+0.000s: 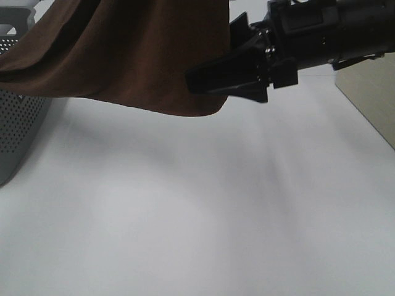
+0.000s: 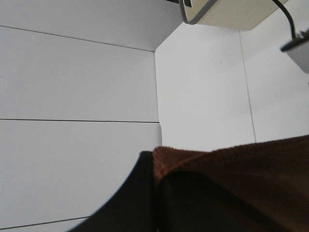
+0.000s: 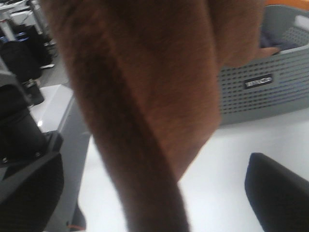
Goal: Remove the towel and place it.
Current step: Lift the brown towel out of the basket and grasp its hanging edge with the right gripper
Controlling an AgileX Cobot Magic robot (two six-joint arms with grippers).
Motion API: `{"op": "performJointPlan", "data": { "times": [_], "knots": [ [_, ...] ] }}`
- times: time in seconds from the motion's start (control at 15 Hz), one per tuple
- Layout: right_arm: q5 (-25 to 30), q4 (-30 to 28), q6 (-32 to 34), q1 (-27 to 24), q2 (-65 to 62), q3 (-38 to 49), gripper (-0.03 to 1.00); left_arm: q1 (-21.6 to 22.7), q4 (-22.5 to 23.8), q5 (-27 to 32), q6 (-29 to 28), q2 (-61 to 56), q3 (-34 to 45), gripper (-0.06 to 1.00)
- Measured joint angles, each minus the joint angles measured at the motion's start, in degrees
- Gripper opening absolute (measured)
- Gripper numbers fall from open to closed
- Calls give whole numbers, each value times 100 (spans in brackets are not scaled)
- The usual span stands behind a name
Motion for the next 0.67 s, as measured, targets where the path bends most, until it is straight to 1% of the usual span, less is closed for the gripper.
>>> {"op": "performJointPlan", "data": {
  "times": [0.07,0.13,0.27,0.4,0.47,0.67],
  "knots": [
    [23,-218,40,126,17,0,97,0,80,-40,0,34,0,0],
    [29,-361,103,138,17,0,97,0,155,-46,0,63,0,0],
    [23,-470,201,52,17,0,96,0,286,-6,-6,92,0,0],
    [-57,-602,223,-11,17,-6,89,0,493,11,-195,97,0,0],
    [-155,-653,286,-11,17,-6,82,0,550,11,-275,97,0,0],
    [-430,-670,327,-11,17,-6,56,0,556,11,-390,97,0,0]
  ]
}}
